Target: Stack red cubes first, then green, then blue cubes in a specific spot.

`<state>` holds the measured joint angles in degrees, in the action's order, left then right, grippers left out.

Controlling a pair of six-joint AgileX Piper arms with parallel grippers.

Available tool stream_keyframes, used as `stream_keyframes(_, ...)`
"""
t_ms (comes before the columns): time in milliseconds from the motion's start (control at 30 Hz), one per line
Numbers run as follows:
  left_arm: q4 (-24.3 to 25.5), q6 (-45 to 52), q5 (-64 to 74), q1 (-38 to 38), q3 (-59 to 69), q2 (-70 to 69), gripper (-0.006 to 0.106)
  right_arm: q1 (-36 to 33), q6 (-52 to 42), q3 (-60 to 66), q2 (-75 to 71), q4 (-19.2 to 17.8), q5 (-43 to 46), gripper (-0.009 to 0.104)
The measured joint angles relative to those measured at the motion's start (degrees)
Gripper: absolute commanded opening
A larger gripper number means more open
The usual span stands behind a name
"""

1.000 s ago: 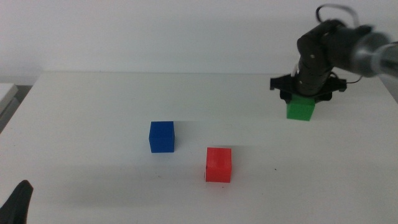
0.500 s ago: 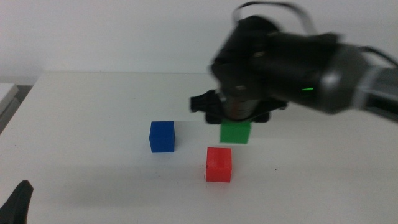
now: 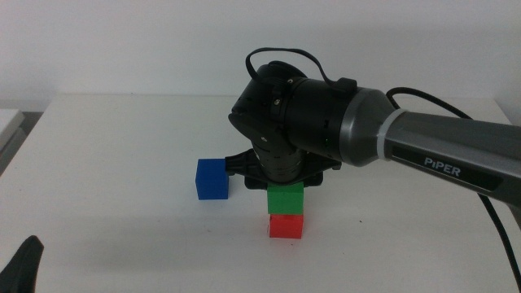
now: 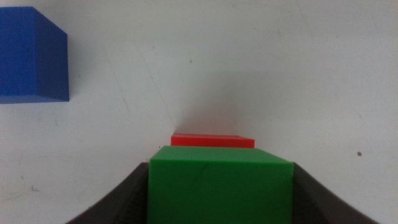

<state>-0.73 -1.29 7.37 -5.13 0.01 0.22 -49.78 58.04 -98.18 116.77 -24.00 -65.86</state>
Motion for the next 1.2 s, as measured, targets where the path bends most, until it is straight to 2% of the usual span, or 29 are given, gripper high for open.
stream_keyframes(567,0.0,0.0,0.0,0.0,0.0,0.0,0.094,0.0,1.0,0.0,2.5,-1.0,0.2,0.0)
stream_keyframes(600,0.0,0.0,0.0,0.0,0.0,0.0,0.094,0.0,1.0,0.0,2.6,-1.0,0.2,0.009)
stream_keyframes(633,0.0,0.0,0.0,0.0,0.0,0.0,0.094,0.0,1.3,0.0,2.6,-1.0,0.2,0.052)
stream_keyframes(733,0.0,0.0,0.0,0.0,0.0,0.0,0.094,0.0,1.8,0.0,2.8,-1.1,0.2,0.082)
stream_keyframes(767,0.0,0.0,0.0,0.0,0.0,0.0,0.094,0.0,1.9,0.0,2.9,-1.2,0.2,0.088)
stream_keyframes(800,0.0,0.0,0.0,0.0,0.0,0.0,0.094,0.0,1.9,0.0,2.9,-1.3,0.2,0.093)
stream_keyframes(967,0.0,0.0,0.0,0.0,0.0,0.0,0.094,-2.6,-0.2,1.1,-2.9,-3.3,0.2,0.093)
stream_keyframes(1067,0.0,0.0,0.0,0.0,0.0,0.0,0.094,-6.1,-4.0,4.6,-14.6,-5.7,1.2,0.093)
stream_keyframes(1200,0.0,0.0,0.0,0.0,0.0,0.0,0.094,-7.6,-15.0,14.9,-31.4,-5.1,4.1,0.093)
